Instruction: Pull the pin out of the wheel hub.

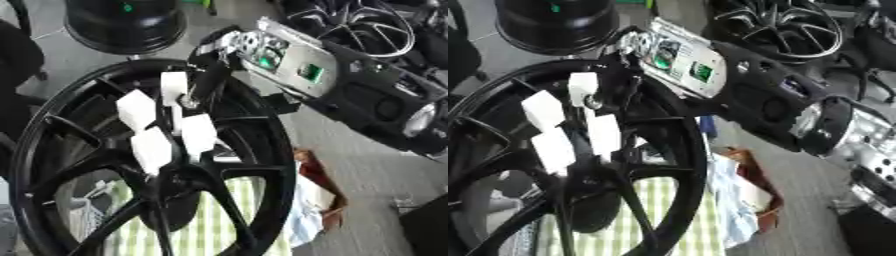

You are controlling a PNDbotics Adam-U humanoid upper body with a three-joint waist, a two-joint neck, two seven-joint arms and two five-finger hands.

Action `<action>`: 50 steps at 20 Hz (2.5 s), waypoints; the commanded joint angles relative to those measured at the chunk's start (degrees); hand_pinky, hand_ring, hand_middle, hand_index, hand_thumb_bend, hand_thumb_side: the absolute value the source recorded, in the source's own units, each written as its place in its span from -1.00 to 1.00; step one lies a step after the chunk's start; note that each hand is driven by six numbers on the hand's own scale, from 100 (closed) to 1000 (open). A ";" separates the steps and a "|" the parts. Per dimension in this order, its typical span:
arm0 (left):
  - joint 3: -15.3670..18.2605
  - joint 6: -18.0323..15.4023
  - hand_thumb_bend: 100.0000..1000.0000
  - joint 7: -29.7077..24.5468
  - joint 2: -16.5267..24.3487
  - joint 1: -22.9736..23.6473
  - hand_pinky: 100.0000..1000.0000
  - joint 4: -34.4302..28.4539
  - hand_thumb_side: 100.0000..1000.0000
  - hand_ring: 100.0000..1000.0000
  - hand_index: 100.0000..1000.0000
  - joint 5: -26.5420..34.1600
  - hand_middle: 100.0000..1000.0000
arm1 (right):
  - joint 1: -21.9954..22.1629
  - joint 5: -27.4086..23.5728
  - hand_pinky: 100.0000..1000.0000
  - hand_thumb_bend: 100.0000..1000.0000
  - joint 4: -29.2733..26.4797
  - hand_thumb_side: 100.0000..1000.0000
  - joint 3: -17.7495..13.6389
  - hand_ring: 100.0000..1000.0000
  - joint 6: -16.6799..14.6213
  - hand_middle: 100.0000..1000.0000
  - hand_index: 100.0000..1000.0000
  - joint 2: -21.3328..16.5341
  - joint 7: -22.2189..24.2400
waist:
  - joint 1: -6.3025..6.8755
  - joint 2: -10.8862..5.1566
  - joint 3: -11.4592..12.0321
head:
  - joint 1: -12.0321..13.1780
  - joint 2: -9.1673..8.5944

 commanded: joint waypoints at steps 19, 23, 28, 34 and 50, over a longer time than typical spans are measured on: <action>0.91 -0.30 -0.15 -0.21 2.00 0.35 0.64 -0.65 0.07 0.74 0.63 -0.06 0.51 | 0.61 3.55 0.33 -1.00 -14.60 -0.67 -11.32 0.46 1.02 -0.12 0.04 -9.88 -8.90 | 0.91 -1.65 -0.96 | 0.80 -1.20; 0.96 -0.31 -0.15 -0.27 2.13 0.50 0.64 -0.61 0.07 0.74 0.63 -0.08 0.51 | 2.29 3.95 0.31 -1.00 -15.45 -0.65 -18.55 0.46 1.05 -0.12 0.03 -11.91 -13.35 | 1.01 -1.77 -1.18 | 0.90 -1.25; 1.24 -0.38 -0.16 -0.05 2.35 0.92 0.64 -0.59 0.07 0.74 0.63 -0.18 0.51 | 4.42 5.91 0.29 -1.00 -13.14 -0.65 -26.54 0.45 0.05 -0.13 0.03 -15.32 -18.73 | 1.27 -1.93 -1.73 | 1.43 -1.16; 1.56 -0.46 -0.16 0.27 2.44 1.44 0.64 -0.55 0.07 0.74 0.63 -0.26 0.51 | 7.77 11.05 0.26 -1.00 -4.56 -0.71 -35.71 0.43 -0.41 -0.14 0.02 -20.23 -24.53 | 1.57 -1.92 -2.46 | 2.19 -1.35; 1.75 -0.57 -0.17 0.64 2.15 1.84 0.64 -0.27 0.08 0.74 0.63 -0.21 0.51 | 9.83 23.56 0.27 -1.00 21.07 -0.78 -50.97 0.43 -5.64 -0.12 0.04 -22.13 -40.32 | 2.50 -1.74 -3.09 | 3.43 -1.46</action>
